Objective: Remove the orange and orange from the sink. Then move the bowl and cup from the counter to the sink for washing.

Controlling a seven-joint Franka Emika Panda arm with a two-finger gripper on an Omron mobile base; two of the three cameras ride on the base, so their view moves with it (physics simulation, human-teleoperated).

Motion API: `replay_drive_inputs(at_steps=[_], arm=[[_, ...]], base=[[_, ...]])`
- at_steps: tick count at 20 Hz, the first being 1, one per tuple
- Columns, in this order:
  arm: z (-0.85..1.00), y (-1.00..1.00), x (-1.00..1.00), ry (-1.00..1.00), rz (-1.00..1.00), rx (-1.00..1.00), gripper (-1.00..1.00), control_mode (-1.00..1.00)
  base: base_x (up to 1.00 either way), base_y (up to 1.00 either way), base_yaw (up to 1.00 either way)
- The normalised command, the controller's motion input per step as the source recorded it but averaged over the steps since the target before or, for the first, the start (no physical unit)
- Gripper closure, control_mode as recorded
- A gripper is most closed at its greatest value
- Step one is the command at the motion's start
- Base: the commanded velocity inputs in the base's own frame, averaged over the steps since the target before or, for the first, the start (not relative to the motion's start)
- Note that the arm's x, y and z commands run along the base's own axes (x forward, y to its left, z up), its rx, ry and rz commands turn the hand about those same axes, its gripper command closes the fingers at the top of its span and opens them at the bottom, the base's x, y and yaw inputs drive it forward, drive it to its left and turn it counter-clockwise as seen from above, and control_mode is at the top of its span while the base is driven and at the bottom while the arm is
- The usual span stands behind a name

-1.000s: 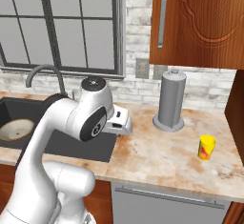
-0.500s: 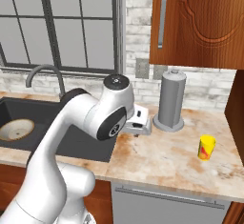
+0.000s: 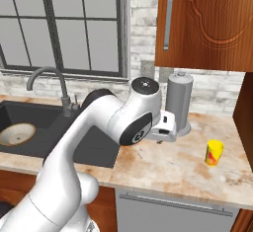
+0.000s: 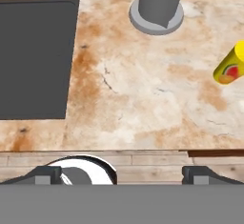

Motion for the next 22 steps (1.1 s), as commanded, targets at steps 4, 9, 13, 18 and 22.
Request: replay_drive_inputs(at_steps=[4,9,13,18,22], arm=[[0.0,-0.44,0.06,0.0,0.04,0.0,-1.0,-1.0],[-0.02,-0.4,0.12,0.0,0.07,0.0,-1.0,-1.0],[-0.07,-0.34,0.15,0.0,0.11,0.0,-1.0,-1.0],[-0.14,-0.25,0.18,0.0,0.11,0.01,-1.0,-1.0],[-0.13,-0.25,0.21,0.0,0.09,0.02,-1.0,-1.0]], base=[[0.0,0.0,0.0],[0.0,0.0,0.0],[0.0,0.0,0.0],[0.0,0.0,0.0],[0.0,0.0,0.0]])
